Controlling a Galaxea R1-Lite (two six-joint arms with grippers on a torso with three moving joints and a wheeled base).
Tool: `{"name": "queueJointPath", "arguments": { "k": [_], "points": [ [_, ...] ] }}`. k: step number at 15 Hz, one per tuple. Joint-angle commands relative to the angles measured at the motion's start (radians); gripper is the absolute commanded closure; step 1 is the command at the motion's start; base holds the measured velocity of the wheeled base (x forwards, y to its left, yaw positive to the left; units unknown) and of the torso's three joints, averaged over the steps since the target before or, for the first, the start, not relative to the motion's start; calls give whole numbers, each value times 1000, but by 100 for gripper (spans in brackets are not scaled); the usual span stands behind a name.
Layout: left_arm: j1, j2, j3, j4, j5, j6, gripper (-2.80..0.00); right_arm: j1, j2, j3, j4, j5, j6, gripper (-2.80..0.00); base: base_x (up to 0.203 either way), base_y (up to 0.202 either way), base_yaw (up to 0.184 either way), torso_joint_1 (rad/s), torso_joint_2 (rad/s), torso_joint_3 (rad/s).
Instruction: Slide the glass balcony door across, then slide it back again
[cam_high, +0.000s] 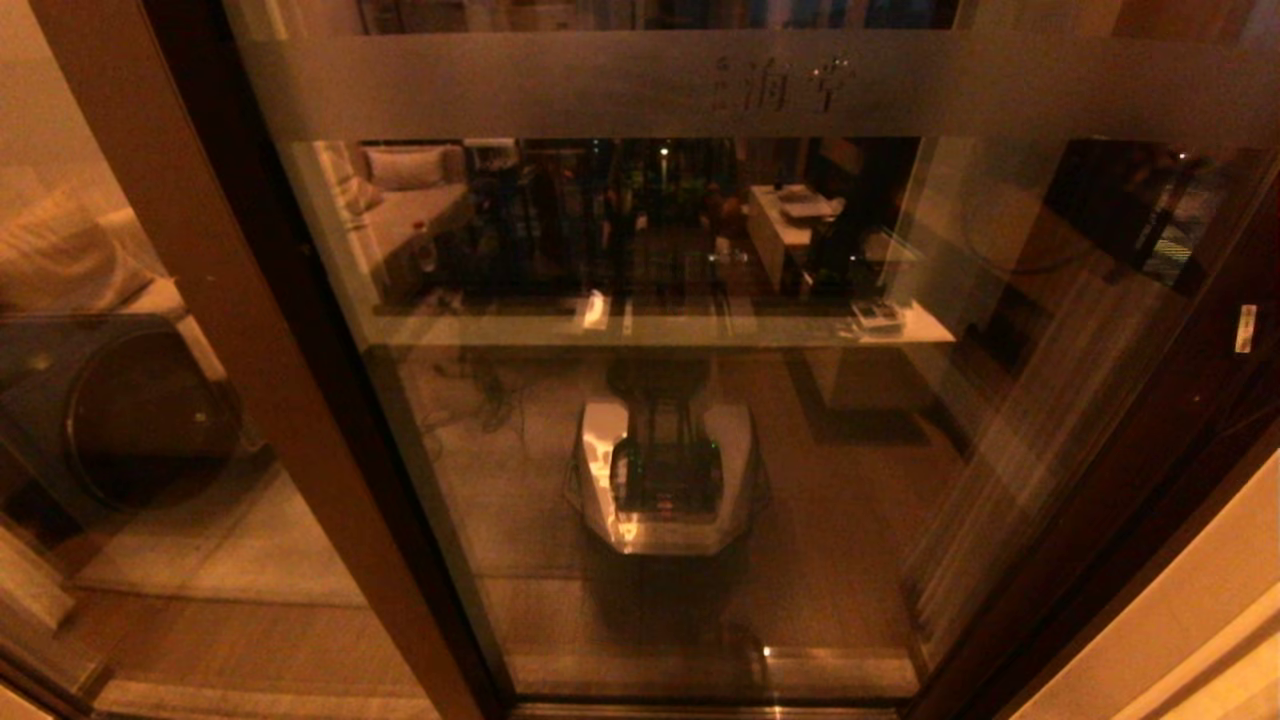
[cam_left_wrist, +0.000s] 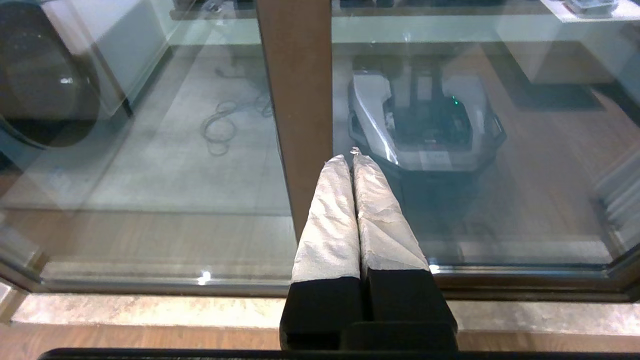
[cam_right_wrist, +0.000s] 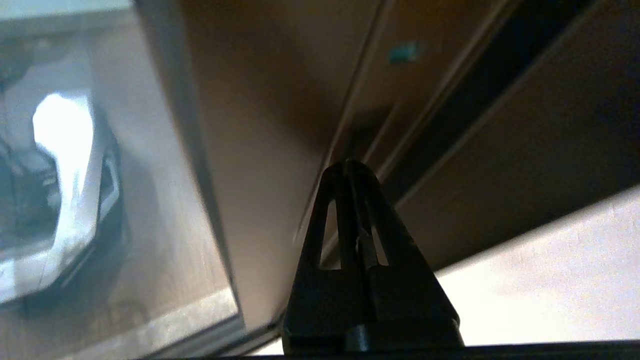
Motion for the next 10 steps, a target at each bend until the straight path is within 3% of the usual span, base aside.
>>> {"name": "queueJointPath", "arguments": {
  "k": [1, 8, 10],
  "points": [
    [1, 1, 0, 1, -1, 0, 0, 2, 33, -14, -3, -1, -1, 0, 0, 0, 0, 0, 0, 0],
    [0, 1, 0, 1, -1, 0, 0, 15, 62, -32, -5, -9, -1, 0, 0, 0, 0, 0, 0, 0],
    [0, 1, 0, 1, -1, 0, 0, 22, 82, -47, -23, -43, -1, 0, 0, 0, 0, 0, 0, 0]
  ]
}}
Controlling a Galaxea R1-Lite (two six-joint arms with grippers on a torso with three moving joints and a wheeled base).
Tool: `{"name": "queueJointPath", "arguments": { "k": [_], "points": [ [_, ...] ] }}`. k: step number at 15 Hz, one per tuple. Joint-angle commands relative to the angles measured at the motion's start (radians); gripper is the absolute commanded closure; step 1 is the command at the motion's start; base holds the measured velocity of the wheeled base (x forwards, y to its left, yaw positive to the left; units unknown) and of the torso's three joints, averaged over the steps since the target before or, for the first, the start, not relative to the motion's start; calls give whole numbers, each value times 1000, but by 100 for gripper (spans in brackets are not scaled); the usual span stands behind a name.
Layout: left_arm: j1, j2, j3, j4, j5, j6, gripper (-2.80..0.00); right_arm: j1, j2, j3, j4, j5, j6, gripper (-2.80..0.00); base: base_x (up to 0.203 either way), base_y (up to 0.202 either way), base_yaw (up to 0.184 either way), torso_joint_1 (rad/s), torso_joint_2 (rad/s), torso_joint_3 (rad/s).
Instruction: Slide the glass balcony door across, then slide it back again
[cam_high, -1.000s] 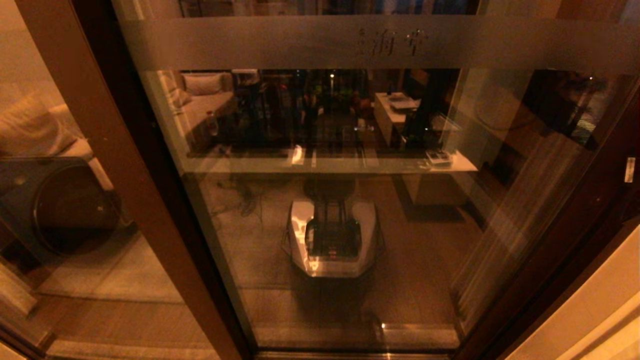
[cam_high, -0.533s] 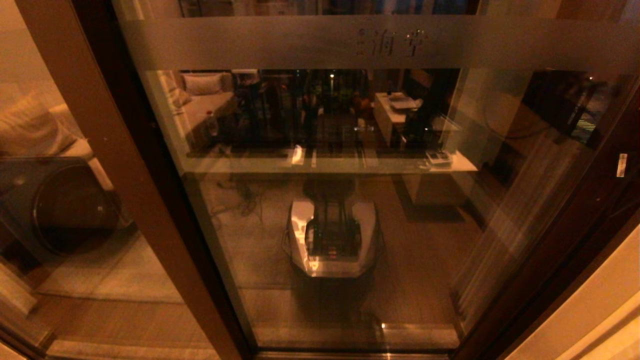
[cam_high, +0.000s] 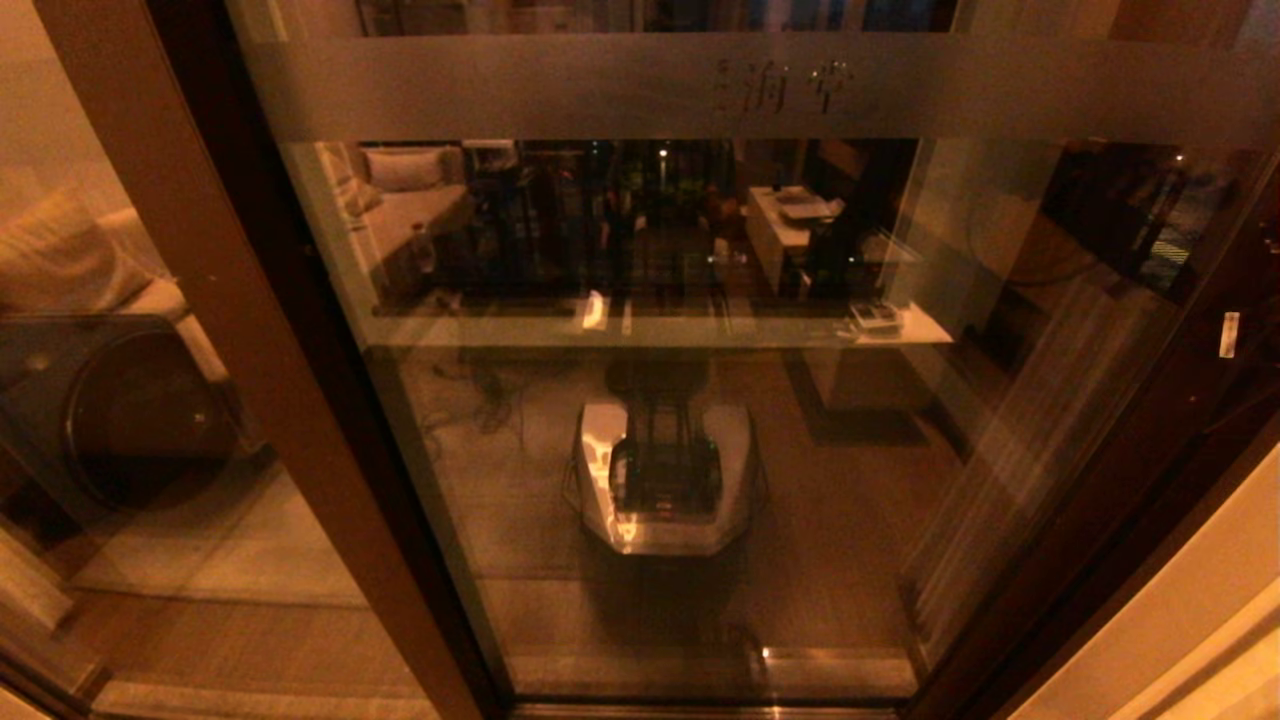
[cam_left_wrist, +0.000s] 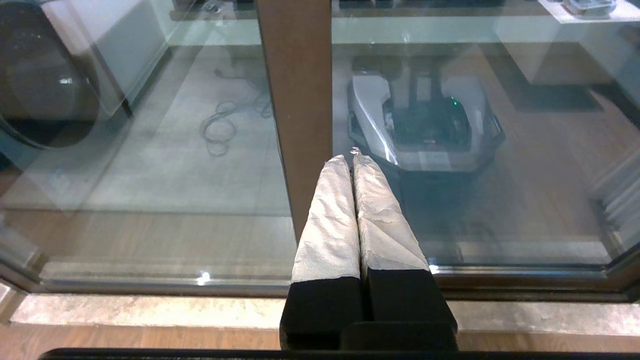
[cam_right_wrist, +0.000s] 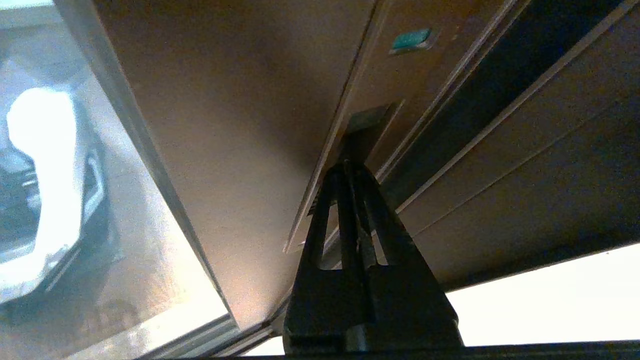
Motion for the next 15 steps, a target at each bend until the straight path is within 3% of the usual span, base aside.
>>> {"name": "queueJointPath", "arguments": {
  "k": [1, 15],
  "points": [
    [0, 1, 0, 1, 0, 0, 0, 3, 23, -10, -36, -6, -1, 0, 0, 0, 0, 0, 0, 0],
    [0, 1, 0, 1, 0, 0, 0, 3, 43, -16, -65, -8, -3, 0, 0, 0, 0, 0, 0, 0]
  ]
}}
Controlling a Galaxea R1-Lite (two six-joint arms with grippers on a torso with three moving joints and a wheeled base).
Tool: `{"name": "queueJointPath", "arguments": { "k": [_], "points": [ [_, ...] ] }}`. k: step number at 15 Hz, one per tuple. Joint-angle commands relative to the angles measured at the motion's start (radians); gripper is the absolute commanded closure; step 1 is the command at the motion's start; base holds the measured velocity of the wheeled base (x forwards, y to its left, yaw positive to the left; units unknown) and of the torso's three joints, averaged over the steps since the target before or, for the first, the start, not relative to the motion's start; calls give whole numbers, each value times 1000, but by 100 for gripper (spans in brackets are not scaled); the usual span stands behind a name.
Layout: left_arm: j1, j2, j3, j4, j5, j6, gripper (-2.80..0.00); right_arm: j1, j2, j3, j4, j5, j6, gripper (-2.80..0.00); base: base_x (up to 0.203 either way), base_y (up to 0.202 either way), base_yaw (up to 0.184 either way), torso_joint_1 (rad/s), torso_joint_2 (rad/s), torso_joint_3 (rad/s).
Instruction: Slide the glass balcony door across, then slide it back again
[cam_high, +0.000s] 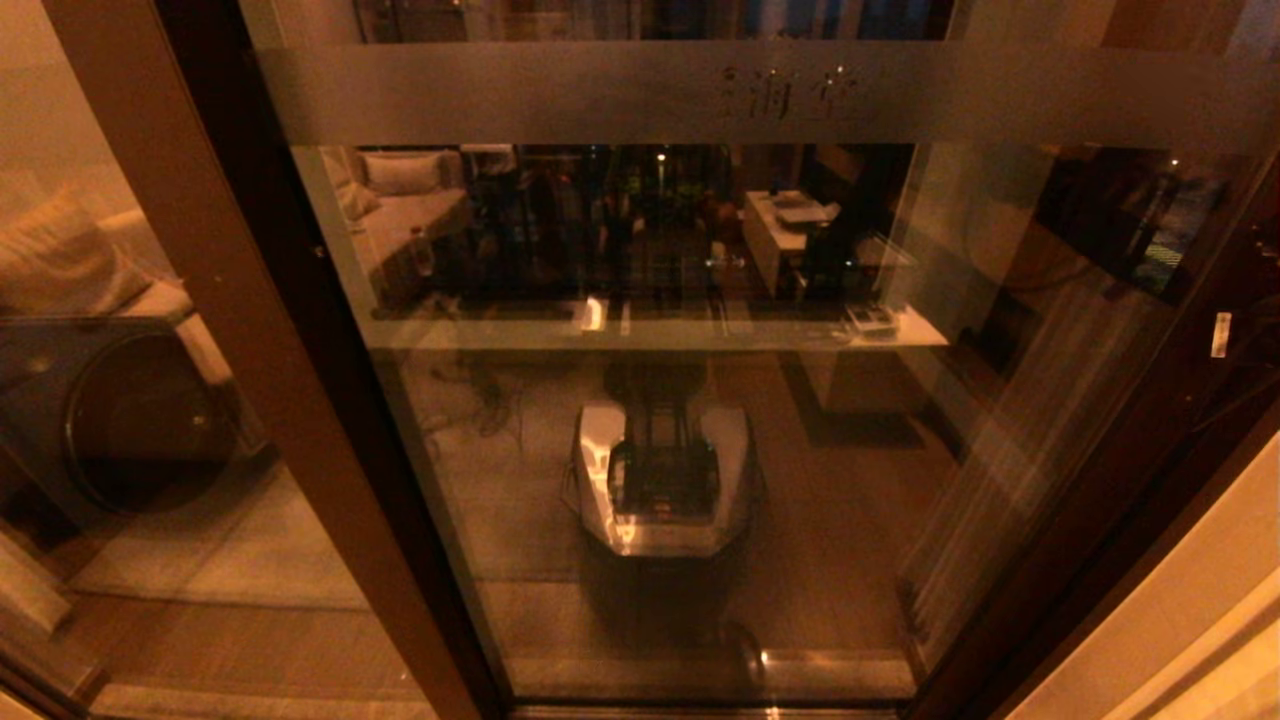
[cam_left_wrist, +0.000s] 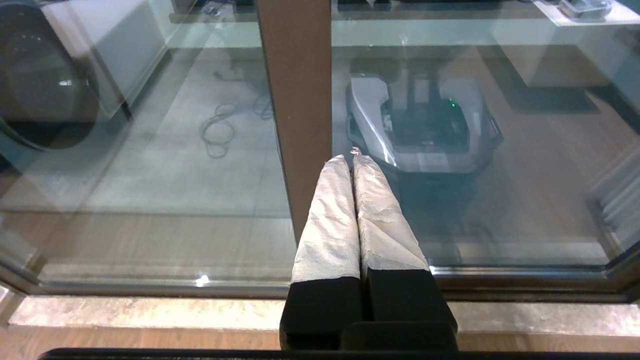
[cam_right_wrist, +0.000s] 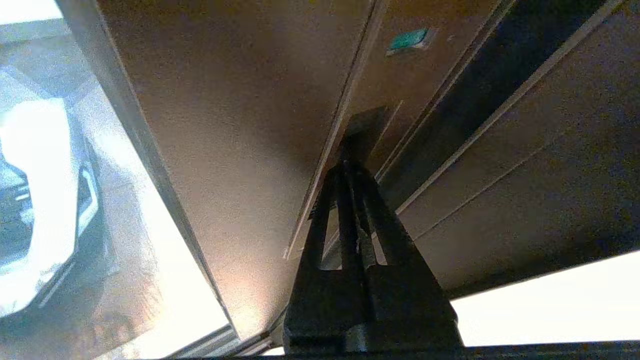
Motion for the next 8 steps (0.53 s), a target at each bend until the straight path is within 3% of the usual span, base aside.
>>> {"name": "queueJointPath", "arguments": {
  "k": [1, 8],
  "points": [
    [0, 1, 0, 1, 0, 0, 0, 0, 1, -3, -6, -7, -1, 0, 0, 0, 0, 0, 0, 0],
    [0, 1, 0, 1, 0, 0, 0, -1, -38, 20, -13, -8, -1, 0, 0, 0, 0, 0, 0, 0]
  ]
}}
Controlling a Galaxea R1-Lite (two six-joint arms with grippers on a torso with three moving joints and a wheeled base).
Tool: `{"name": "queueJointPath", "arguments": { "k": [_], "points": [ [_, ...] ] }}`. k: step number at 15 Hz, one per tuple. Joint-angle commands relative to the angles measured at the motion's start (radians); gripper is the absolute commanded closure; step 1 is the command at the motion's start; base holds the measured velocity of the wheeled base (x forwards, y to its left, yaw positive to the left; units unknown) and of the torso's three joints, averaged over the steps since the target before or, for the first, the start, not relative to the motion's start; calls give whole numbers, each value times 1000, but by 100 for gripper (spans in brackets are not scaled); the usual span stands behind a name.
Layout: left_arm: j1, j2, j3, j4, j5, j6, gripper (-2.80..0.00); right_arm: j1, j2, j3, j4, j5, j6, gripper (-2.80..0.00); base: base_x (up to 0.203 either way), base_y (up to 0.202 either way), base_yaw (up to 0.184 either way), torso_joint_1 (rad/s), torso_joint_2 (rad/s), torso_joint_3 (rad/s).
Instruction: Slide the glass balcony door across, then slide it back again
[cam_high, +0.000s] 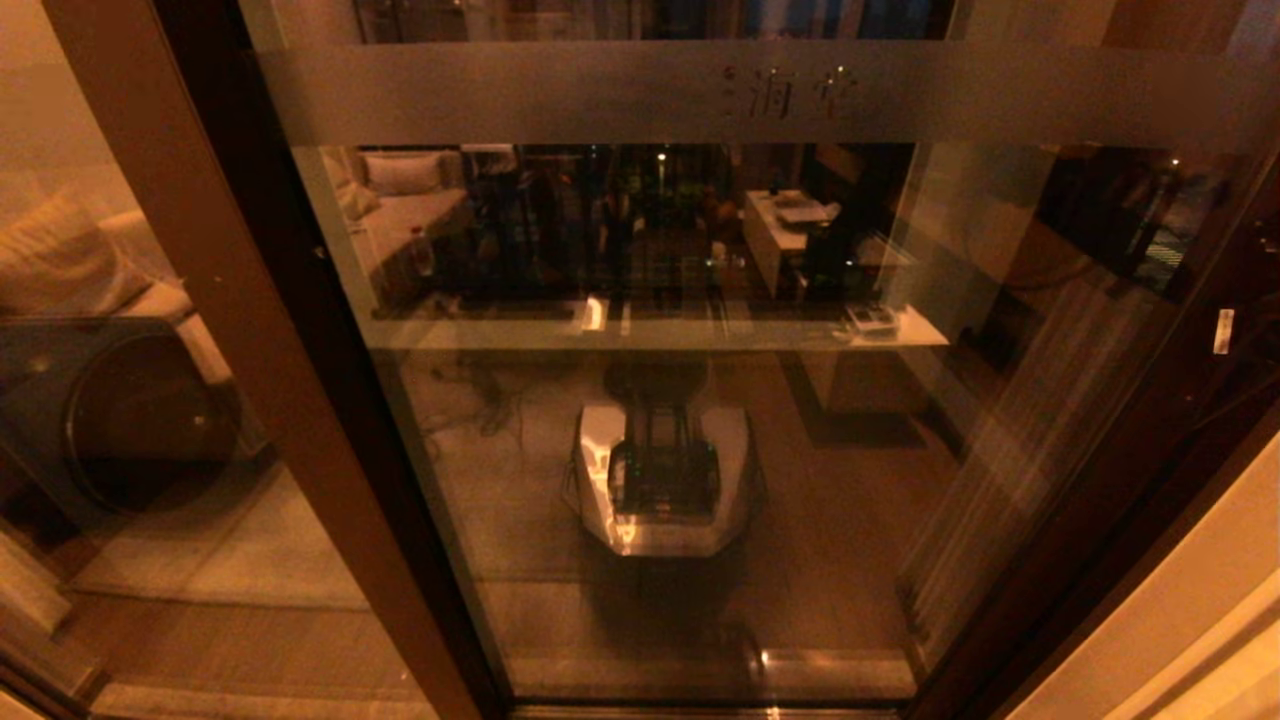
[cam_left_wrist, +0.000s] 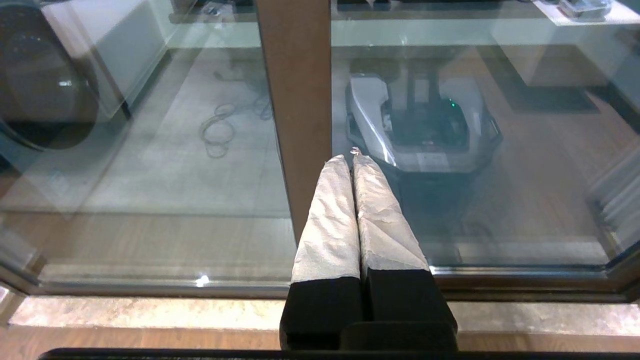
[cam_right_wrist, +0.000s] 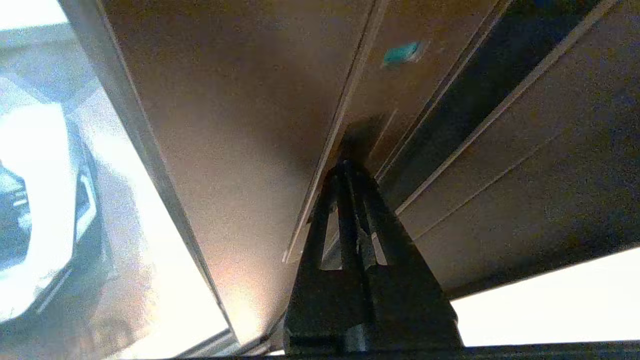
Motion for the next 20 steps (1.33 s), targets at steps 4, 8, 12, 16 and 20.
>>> {"name": "queueJointPath", "arguments": {
  "k": [4, 8, 12, 16, 20],
  "points": [
    [0, 1, 0, 1, 0, 0, 0, -2, -159, 142, 8, 32, -3, 0, 0, 0, 0, 0, 0, 0],
    [0, 1, 0, 1, 0, 0, 0, -4, -311, 299, 9, 62, -2, 0, 0, 0, 0, 0, 0, 0],
    [0, 1, 0, 1, 0, 0, 0, -45, -484, 352, 62, 231, 11, 0, 0, 0, 0, 0, 0, 0],
    [0, 1, 0, 1, 0, 0, 0, -111, -790, 359, 366, 734, 90, 0, 0, 0, 0, 0, 0, 0],
    [0, 1, 0, 1, 0, 0, 0, 27, -1010, 338, 815, 1018, 140, 0, 0, 0, 0, 0, 0, 0]
  ]
}}
